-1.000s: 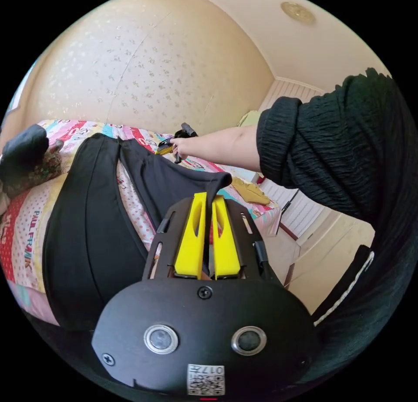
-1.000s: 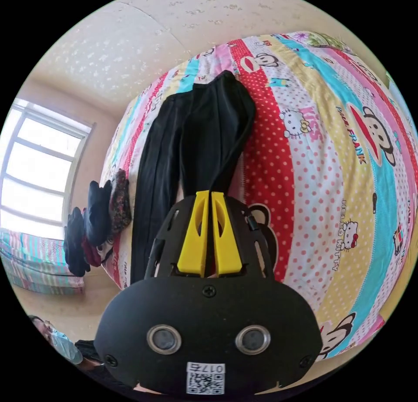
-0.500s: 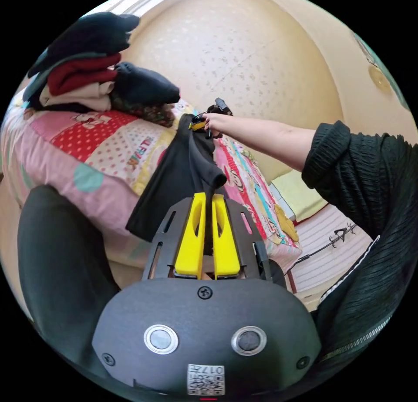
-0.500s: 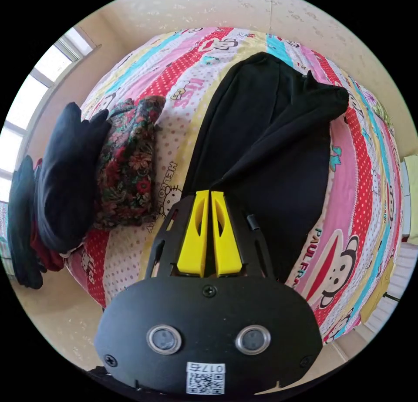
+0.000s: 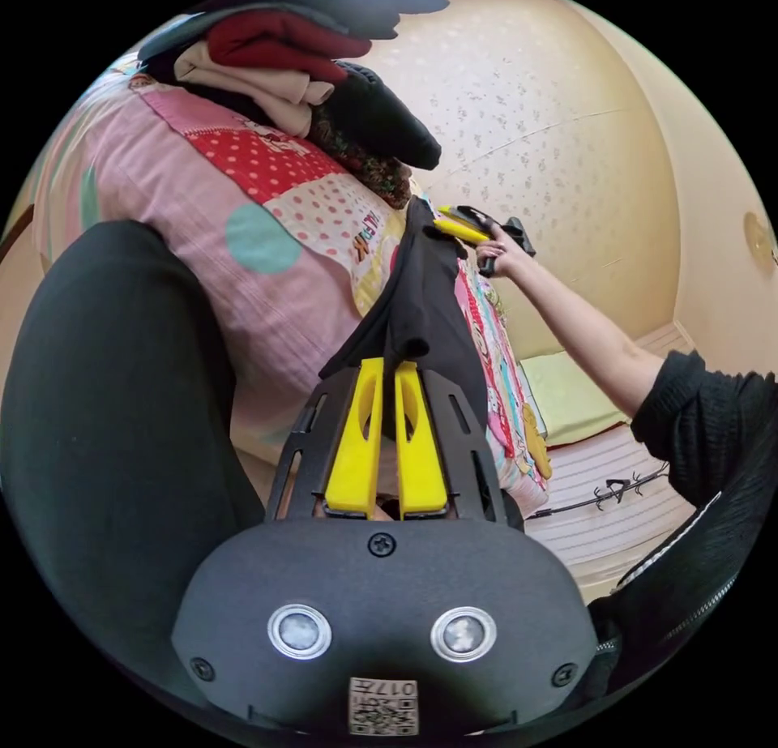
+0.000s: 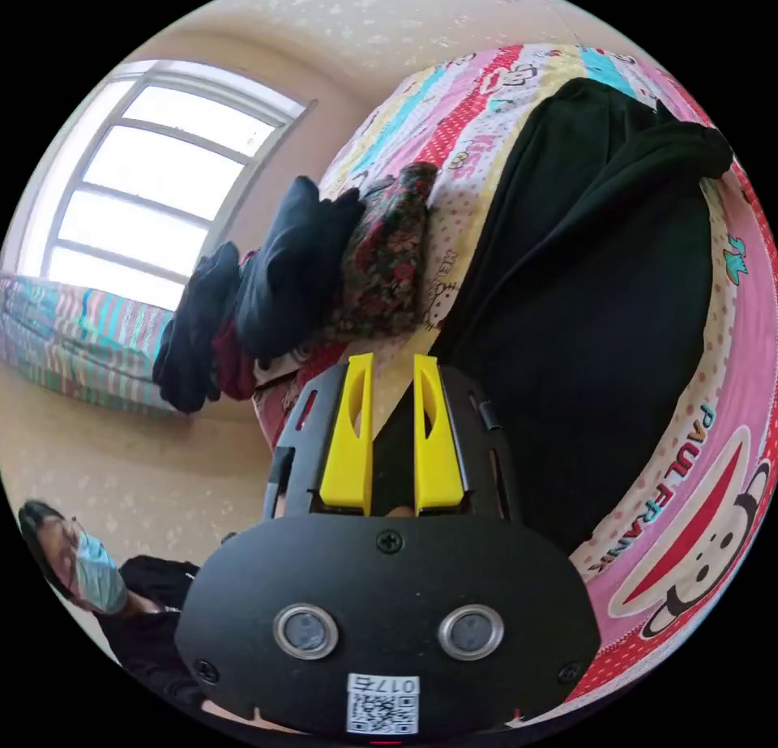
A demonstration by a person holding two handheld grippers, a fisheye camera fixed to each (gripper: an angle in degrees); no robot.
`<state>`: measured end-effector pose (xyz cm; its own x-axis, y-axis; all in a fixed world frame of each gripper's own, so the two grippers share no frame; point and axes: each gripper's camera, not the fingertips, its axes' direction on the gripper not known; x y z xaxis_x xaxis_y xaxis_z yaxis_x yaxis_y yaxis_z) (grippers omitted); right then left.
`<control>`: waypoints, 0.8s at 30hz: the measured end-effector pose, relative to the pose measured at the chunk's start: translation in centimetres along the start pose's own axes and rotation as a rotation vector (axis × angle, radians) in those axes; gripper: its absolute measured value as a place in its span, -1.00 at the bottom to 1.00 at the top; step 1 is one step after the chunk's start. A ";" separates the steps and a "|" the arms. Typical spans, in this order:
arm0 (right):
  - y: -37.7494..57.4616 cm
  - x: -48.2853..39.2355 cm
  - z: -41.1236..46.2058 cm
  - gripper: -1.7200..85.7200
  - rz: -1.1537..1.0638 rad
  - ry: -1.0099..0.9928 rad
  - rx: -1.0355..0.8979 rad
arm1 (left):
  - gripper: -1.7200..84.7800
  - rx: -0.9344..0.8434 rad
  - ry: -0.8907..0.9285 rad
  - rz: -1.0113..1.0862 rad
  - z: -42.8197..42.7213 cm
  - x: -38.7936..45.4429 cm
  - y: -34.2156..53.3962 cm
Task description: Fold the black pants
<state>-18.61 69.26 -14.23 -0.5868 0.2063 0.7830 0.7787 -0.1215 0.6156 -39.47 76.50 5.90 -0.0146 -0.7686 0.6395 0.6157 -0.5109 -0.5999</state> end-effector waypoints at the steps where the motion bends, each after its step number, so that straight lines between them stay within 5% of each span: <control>1: 3.7 -1.4 0.0 -0.78 -0.050 -0.027 -0.011 | -0.92 0.004 0.005 -0.001 -0.4 0.1 -0.2; 12: 38.3 -8.1 -0.2 -0.78 -0.122 0.209 0.215 | -0.82 0.037 0.210 -0.231 -7.8 -1.8 -0.5; 18: 47.6 -7.5 -1.4 -0.79 -0.042 0.086 0.385 | -0.75 0.191 0.086 0.135 -14.7 2.8 -3.8; 24: 51.1 -6.2 -1.1 -0.78 0.036 -0.031 0.385 | -0.71 -0.150 -0.005 0.334 -8.6 4.9 -9.0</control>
<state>24.52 60.72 12.47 -0.5549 0.2388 0.7969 0.8287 0.2429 0.5042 -51.90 74.03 10.27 0.1719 -0.9009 0.3985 0.4636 -0.2830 -0.8397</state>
